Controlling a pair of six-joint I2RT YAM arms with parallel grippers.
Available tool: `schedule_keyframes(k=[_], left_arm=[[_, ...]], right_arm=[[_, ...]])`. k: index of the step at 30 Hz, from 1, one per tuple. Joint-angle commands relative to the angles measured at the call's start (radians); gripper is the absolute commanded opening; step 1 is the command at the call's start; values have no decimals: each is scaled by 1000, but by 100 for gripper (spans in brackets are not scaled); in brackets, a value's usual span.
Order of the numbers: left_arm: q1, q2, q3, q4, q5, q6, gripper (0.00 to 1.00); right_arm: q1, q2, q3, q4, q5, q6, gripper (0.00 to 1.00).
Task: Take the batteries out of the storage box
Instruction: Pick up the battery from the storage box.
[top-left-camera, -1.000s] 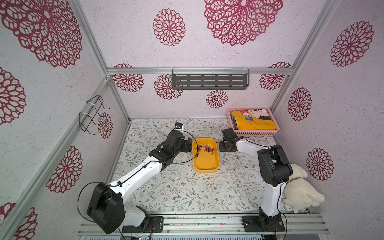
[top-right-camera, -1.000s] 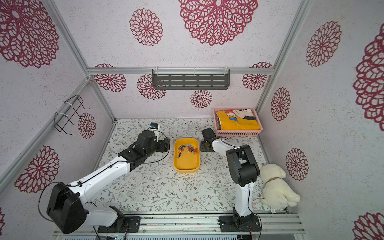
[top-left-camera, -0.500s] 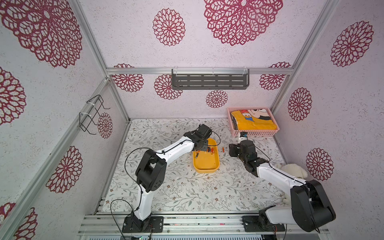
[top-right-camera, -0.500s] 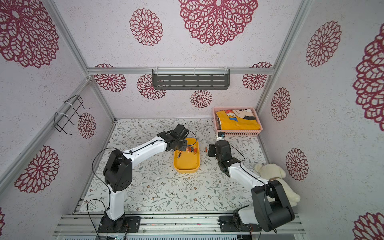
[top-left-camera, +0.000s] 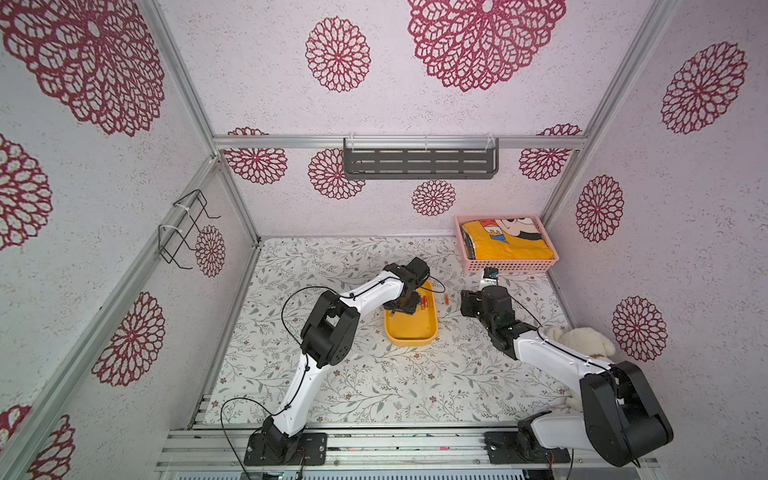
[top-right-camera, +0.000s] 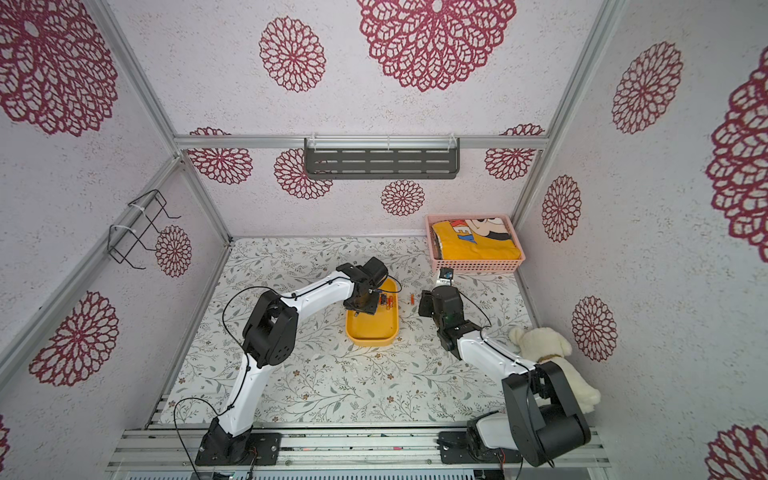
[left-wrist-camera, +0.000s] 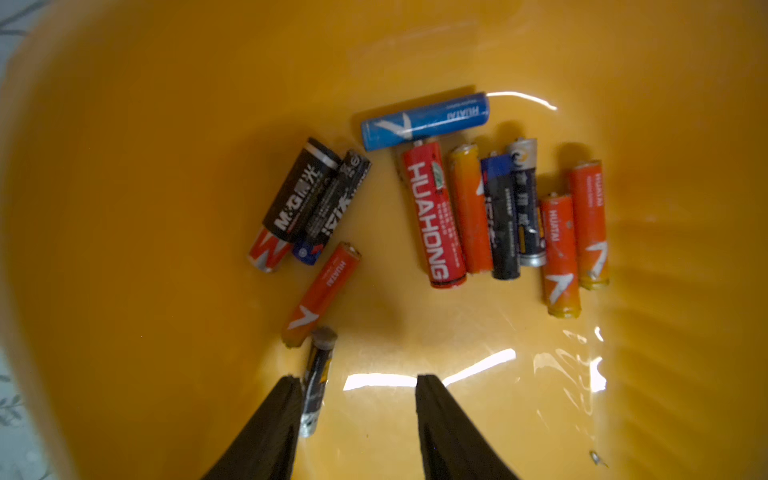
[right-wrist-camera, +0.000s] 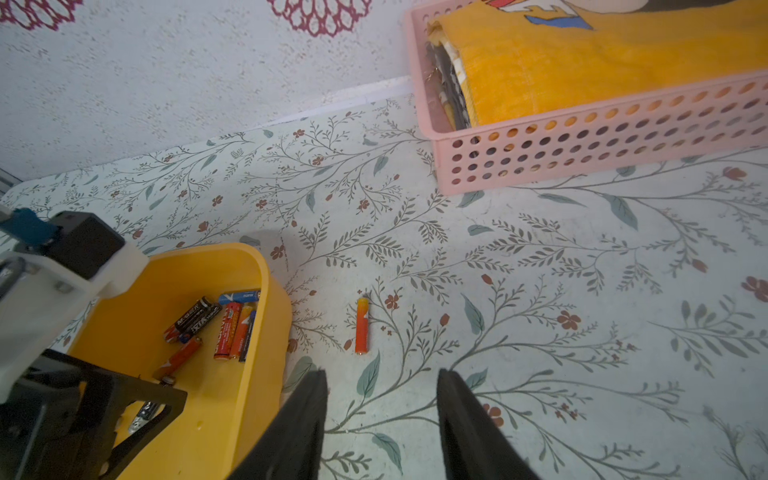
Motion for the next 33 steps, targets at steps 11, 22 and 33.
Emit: schedule_keyframes(k=[11, 22, 33], left_arm=[[-3, 71, 52, -59, 37, -26, 35], [-3, 35, -27, -30, 83, -58, 26], [1, 29, -1, -37, 53, -32, 1]], right_arm=[[-3, -63, -6, 24, 115, -19, 50], [-3, -68, -14, 30, 135, -21, 52], [-2, -89, -21, 65, 23, -71, 54]])
